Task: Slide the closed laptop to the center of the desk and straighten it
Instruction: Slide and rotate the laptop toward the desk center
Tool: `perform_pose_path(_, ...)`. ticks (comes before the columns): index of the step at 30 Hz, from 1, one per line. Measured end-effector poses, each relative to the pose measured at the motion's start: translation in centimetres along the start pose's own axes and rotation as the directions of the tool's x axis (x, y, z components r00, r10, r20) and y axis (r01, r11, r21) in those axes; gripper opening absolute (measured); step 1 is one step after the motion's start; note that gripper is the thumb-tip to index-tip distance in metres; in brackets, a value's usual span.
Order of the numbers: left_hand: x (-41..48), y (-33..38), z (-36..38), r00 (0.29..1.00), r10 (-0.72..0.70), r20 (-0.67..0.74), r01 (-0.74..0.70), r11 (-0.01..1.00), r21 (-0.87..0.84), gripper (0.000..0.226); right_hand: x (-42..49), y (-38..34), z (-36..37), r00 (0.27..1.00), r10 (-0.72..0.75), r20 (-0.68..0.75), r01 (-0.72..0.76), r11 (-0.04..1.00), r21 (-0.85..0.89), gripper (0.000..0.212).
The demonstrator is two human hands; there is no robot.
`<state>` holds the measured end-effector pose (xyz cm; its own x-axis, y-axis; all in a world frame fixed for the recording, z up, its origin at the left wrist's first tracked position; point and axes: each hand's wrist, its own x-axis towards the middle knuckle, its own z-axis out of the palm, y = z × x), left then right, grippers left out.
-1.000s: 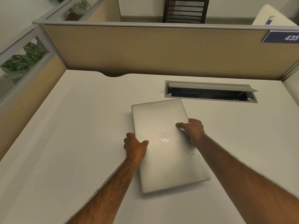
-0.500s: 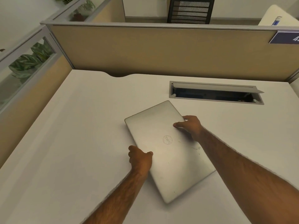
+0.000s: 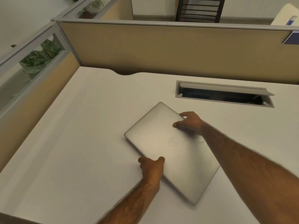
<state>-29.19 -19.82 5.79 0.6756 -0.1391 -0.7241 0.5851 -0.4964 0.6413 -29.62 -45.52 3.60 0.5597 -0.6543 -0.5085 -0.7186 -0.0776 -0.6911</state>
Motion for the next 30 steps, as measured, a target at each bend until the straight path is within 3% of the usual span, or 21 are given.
perform_pose_path(11, -1.0, -0.6, 1.2, 0.995, -0.069, 0.070, 0.080, 0.983, -0.166, 0.036, 1.5, -0.9, 0.0, 0.996, -0.071, 0.060, 0.079, 0.987, -0.143, 0.078)
perform_pose_path(30, -0.7, -0.8, 1.9, 0.980, -0.146, 0.137, 0.172, 0.963, -0.209, 0.038, 1.9, -0.1, 0.5, 0.997, -0.077, 0.006, 0.077, 0.982, -0.174, 0.060)
